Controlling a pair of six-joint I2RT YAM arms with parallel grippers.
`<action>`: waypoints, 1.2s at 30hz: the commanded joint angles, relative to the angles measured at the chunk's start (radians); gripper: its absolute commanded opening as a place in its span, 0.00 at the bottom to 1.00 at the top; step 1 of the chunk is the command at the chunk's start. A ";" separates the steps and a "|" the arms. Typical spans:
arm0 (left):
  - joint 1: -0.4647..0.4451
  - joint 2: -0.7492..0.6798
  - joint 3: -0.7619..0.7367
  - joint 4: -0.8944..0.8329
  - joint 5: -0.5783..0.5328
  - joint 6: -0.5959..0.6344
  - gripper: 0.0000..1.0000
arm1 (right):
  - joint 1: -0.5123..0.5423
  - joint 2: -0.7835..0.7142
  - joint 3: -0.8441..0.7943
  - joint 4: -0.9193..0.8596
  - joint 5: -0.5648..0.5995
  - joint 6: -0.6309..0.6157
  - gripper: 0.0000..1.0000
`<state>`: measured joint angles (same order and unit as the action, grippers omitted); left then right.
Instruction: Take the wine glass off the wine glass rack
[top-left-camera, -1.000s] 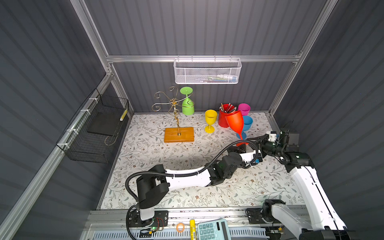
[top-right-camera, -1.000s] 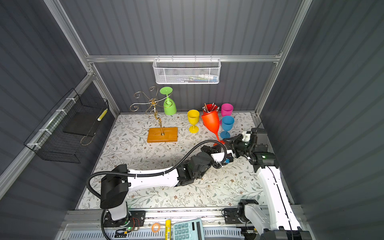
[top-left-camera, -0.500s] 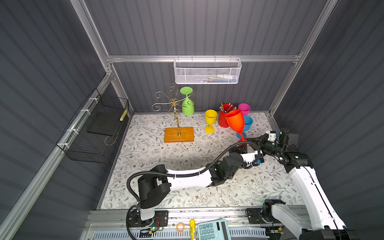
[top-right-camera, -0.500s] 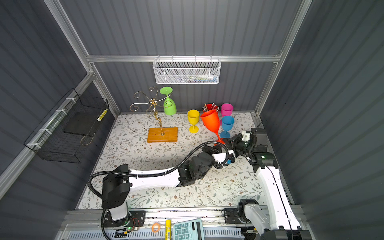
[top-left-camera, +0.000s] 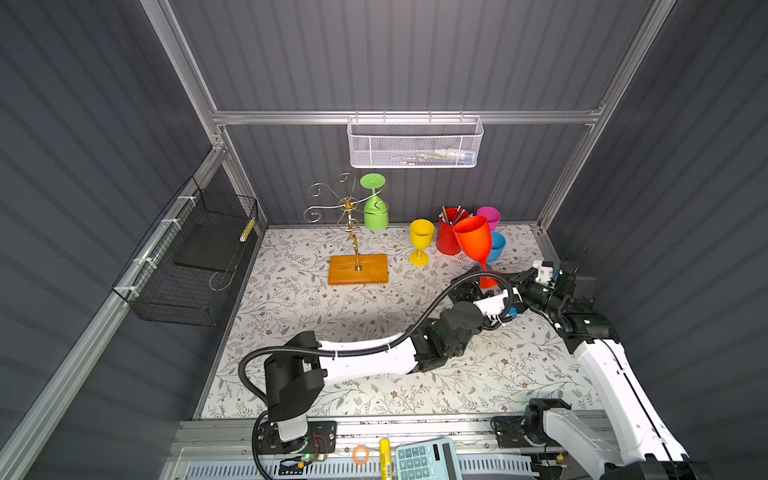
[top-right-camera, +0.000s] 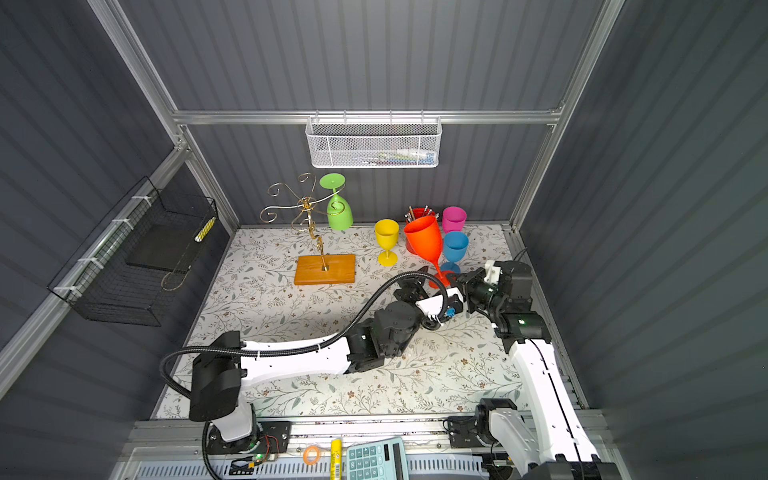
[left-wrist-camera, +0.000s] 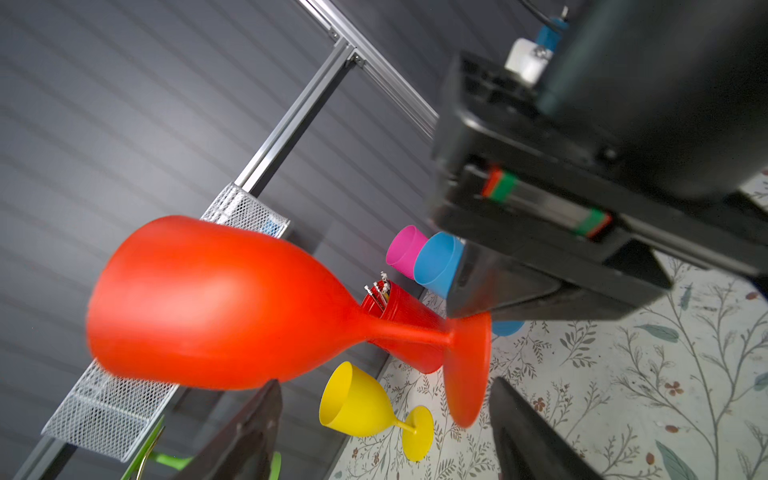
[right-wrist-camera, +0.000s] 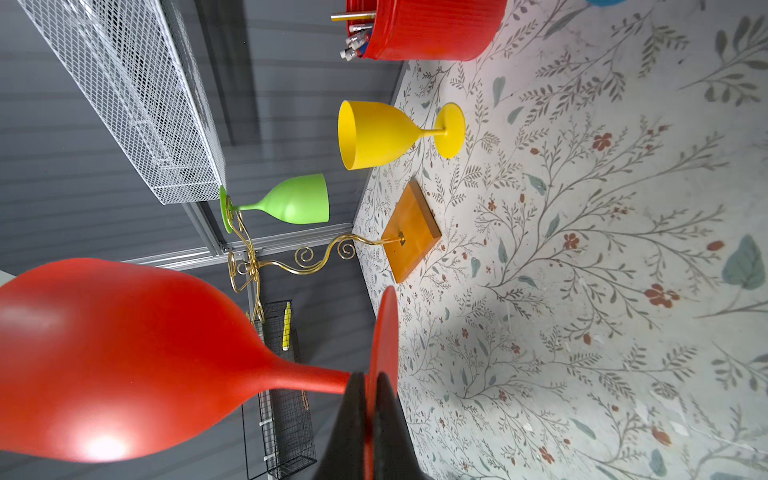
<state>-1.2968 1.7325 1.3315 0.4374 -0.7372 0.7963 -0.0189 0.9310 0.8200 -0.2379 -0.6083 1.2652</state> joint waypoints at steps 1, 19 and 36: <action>0.008 -0.078 0.062 -0.160 -0.024 -0.148 0.82 | 0.001 -0.007 -0.017 0.103 0.037 -0.024 0.00; 0.249 -0.104 0.423 -0.766 0.499 -0.786 0.77 | 0.001 -0.036 -0.279 0.540 0.136 -0.117 0.00; 0.339 0.054 0.674 -0.933 0.840 -0.995 0.67 | 0.007 -0.054 -0.362 0.643 0.174 -0.185 0.00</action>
<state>-0.9665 1.7649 1.9537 -0.4458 0.0471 -0.1555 -0.0185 0.8978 0.4667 0.3569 -0.4545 1.1198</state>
